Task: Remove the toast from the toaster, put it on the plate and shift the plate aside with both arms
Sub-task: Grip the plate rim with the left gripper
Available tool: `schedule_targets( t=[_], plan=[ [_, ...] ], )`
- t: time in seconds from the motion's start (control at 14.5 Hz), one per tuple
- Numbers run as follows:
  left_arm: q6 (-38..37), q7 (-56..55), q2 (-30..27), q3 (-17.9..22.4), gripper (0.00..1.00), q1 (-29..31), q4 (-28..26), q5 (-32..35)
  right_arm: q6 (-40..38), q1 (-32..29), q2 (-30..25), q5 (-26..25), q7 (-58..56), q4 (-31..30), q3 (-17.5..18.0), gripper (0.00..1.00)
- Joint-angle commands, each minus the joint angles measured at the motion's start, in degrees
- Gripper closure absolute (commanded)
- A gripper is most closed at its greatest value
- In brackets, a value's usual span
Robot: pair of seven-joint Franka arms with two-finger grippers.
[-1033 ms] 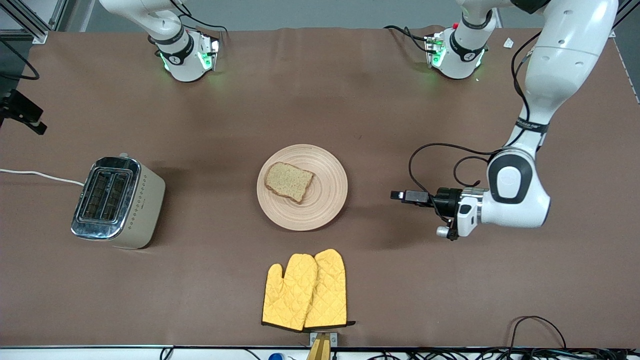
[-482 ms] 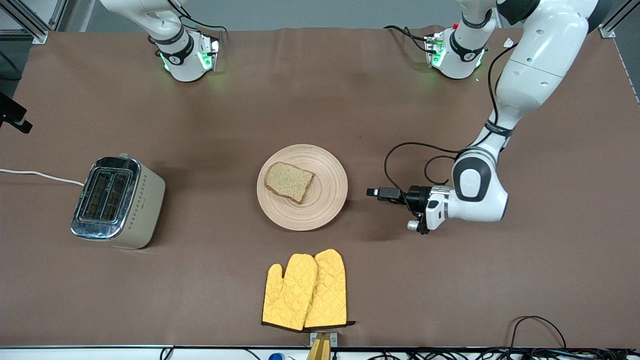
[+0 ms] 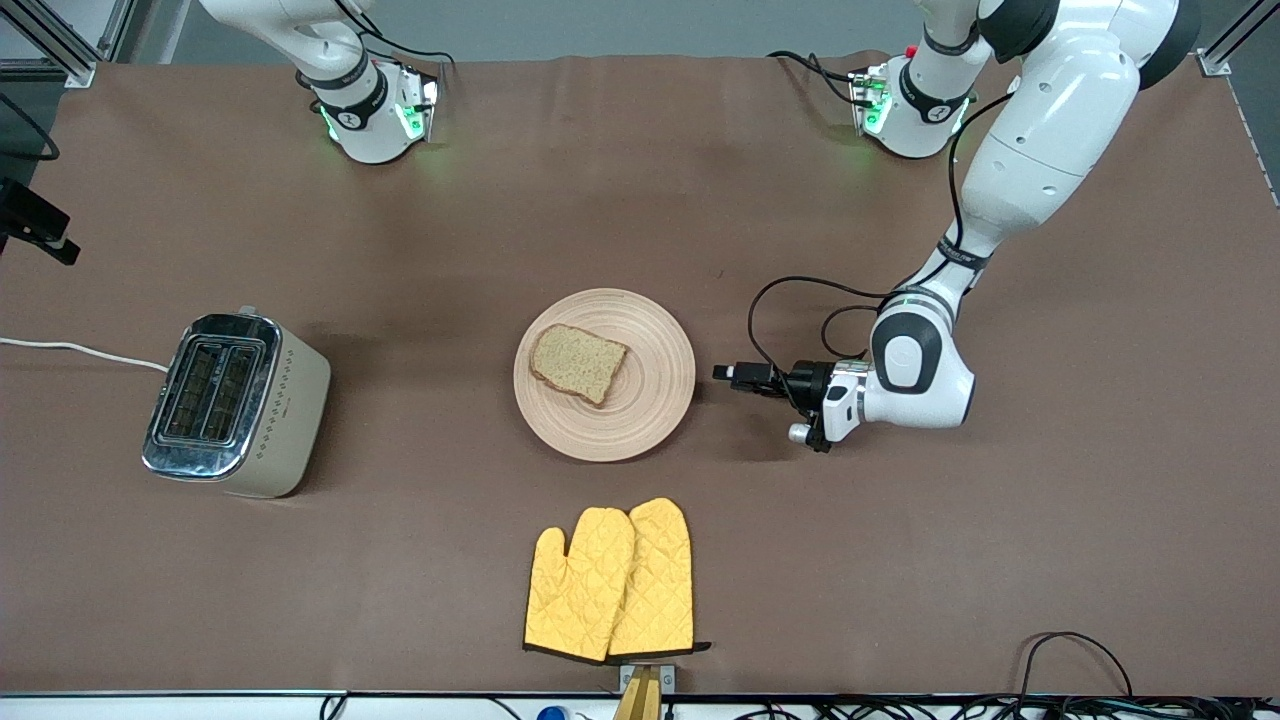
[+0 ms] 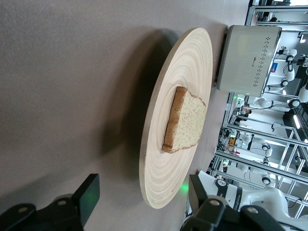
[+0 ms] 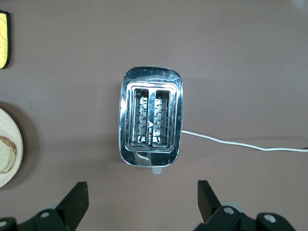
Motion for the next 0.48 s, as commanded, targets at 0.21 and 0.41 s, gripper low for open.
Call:
schedule_targets(
  t=[0.21, 0.41],
  plan=[
    [4.2, 2.7, 0.8, 0.0, 0.29, -3.3, -0.3, -5.0, -2.0, -8.3, 1.6, 0.4, -0.4, 3.0, 10.2, 0.0],
    [6.0, 3.0, 1.5, 0.0, 0.31, -4.7, -0.1, -6.4, -2.6, -10.4, 1.6, 0.2, -0.5, 3.0, 13.3, 0.0]
  ],
)
